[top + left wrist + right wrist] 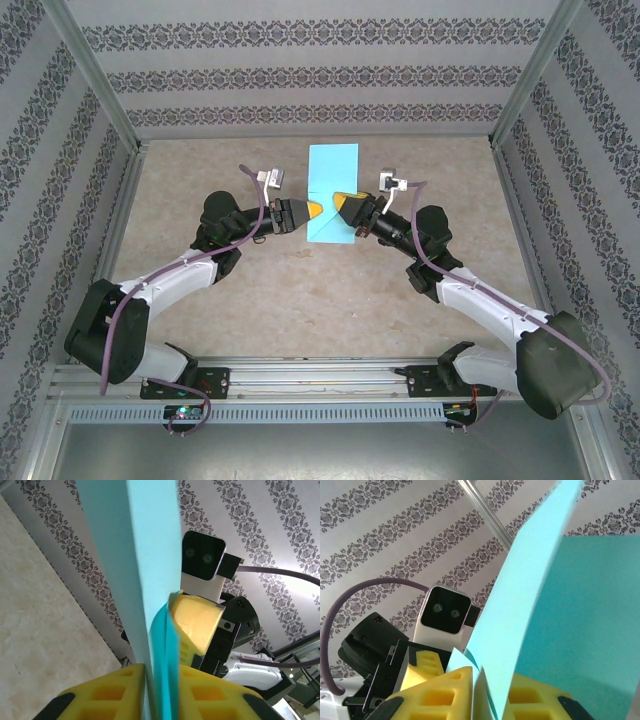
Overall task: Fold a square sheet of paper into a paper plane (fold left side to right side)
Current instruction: Turn over the paper at the center of the table.
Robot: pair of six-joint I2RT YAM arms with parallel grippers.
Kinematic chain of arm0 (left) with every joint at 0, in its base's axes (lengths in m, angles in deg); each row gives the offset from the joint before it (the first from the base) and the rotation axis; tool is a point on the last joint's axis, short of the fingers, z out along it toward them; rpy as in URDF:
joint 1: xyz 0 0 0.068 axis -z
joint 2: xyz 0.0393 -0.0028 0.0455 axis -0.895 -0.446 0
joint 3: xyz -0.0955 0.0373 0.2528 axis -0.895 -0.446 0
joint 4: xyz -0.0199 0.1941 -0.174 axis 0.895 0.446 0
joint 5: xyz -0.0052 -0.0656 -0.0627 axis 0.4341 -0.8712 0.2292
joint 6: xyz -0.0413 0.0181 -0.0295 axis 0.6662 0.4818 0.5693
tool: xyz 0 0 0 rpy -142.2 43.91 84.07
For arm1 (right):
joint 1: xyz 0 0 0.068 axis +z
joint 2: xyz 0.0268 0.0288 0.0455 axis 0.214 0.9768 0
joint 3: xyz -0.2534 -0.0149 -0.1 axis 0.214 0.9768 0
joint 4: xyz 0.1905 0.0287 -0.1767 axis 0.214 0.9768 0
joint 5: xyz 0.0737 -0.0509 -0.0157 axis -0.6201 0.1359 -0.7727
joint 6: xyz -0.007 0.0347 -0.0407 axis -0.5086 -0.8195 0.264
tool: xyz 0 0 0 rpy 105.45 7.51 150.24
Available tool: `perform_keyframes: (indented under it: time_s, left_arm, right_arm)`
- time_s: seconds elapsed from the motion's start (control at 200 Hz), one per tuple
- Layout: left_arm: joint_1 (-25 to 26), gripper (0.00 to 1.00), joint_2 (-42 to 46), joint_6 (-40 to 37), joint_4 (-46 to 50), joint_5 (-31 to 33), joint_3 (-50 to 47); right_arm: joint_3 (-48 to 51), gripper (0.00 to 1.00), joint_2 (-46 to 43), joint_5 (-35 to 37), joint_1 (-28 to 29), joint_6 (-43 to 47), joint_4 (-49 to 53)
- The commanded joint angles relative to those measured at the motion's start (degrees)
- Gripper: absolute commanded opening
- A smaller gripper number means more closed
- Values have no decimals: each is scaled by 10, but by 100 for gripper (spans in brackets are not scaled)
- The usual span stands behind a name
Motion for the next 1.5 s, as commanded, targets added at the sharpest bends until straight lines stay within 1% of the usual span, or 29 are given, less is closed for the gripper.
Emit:
perform_keyframes:
  time_s: [0.0,0.105,0.195,0.27,0.3,0.37,0.38,0.45,0.495,0.55,0.595,0.655,0.734,0.774,0.874,0.924,0.969,1.034,1.079,1.124,1.169,1.199,1.289,1.434,1.499]
  left_arm:
    - [4,9,14,-26,15,-6,15]
    - [4,1,20,-45,43,-4,18]
    - [4,0,32,-77,95,-3,22]
    - [4,0,49,-121,166,2,31]
    - [3,0,58,-145,209,7,36]
    - [3,0,80,-218,328,30,59]
    - [4,0,83,-230,357,33,60]
    - [4,0,100,-310,497,72,92]
    - [7,0,105,-362,590,109,116]
    - [18,0,105,-425,704,165,148]
    - [37,0,98,-475,796,232,185]
    - [73,0,77,-525,901,345,229]
    - [124,0,36,-552,1009,494,277]
    - [146,0,16,-550,1049,556,299]
    - [216,0,-46,-511,1135,764,337]
    - [246,0,-78,-482,1170,849,351]
    - [262,0,-108,-448,1193,897,363]
    - [281,0,-141,-396,1227,933,379]
    - [293,0,-164,-359,1248,953,389]
    - [302,0,-190,-299,1279,974,398]
    - [310,0,-211,-247,1298,972,401]
    - [314,0,-225,-228,1297,957,401]
    - [318,0,-256,-203,1259,881,394]
    - [318,0,-291,-183,1181,759,399]
    - [317,0,-295,-177,1145,723,402]
  right_arm:
    - [5,24,-15,8,6,2,-29]
    - [18,33,-30,18,3,9,-15]
    - [35,39,-50,27,-5,18,5]
    - [53,43,-77,38,-17,27,36]
    - [62,44,-91,49,-25,29,44]
    - [81,46,-129,73,-45,38,105]
    - [82,46,-134,78,-48,40,115]
    - [92,49,-175,119,-63,58,195]
    - [93,49,-199,146,-70,75,250]
    - [88,51,-222,184,-75,96,329]
    - [82,52,-236,214,-77,114,385]
    - [73,53,-248,256,-80,131,449]
    - [65,57,-253,310,-81,142,519]
    - [60,58,-253,335,-82,145,548]
    - [51,61,-247,385,-84,143,601]
    - [49,63,-244,403,-85,142,618]
    - [50,65,-243,415,-88,138,628]
    - [54,67,-244,426,-93,133,637]
    - [58,67,-247,427,-98,129,639]
    - [61,68,-251,425,-103,126,640]
    - [65,68,-255,419,-108,124,639]
    - [67,68,-259,418,-110,123,639]
    - [76,69,-267,411,-118,117,633]
    - [80,69,-272,386,-138,115,627]
    - [82,69,-274,375,-145,115,626]
